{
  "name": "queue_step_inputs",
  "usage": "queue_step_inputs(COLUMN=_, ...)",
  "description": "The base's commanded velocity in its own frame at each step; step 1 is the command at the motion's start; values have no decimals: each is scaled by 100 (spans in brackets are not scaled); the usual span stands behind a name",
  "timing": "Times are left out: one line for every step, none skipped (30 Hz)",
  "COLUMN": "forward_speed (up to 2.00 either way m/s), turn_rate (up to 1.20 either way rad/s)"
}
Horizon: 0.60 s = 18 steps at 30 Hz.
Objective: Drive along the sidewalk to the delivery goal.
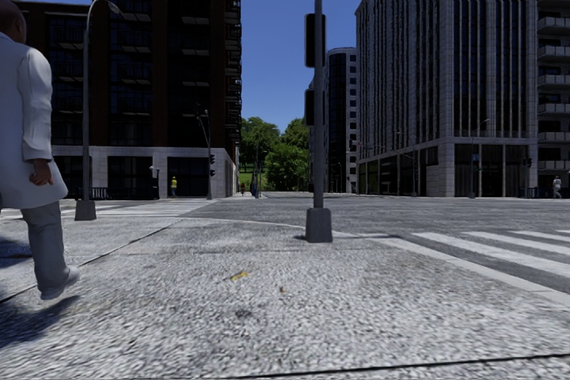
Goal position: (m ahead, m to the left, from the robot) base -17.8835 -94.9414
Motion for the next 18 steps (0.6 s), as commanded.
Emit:
queue_step_inputs(forward_speed=114, turn_rate=0)
queue_step_inputs(forward_speed=115, turn_rate=0)
queue_step_inputs(forward_speed=115, turn_rate=0)
queue_step_inputs(forward_speed=117, turn_rate=0)
queue_step_inputs(forward_speed=118, turn_rate=0)
queue_step_inputs(forward_speed=119, turn_rate=0)
queue_step_inputs(forward_speed=119, turn_rate=0)
queue_step_inputs(forward_speed=119, turn_rate=0)
queue_step_inputs(forward_speed=119, turn_rate=0)
queue_step_inputs(forward_speed=119, turn_rate=0)
queue_step_inputs(forward_speed=119, turn_rate=0)
queue_step_inputs(forward_speed=119, turn_rate=0)
queue_step_inputs(forward_speed=119, turn_rate=0)
queue_step_inputs(forward_speed=119, turn_rate=0)
queue_step_inputs(forward_speed=119, turn_rate=0)
queue_step_inputs(forward_speed=119, turn_rate=-8)
queue_step_inputs(forward_speed=119, turn_rate=-27)
queue_step_inputs(forward_speed=119, turn_rate=-42)
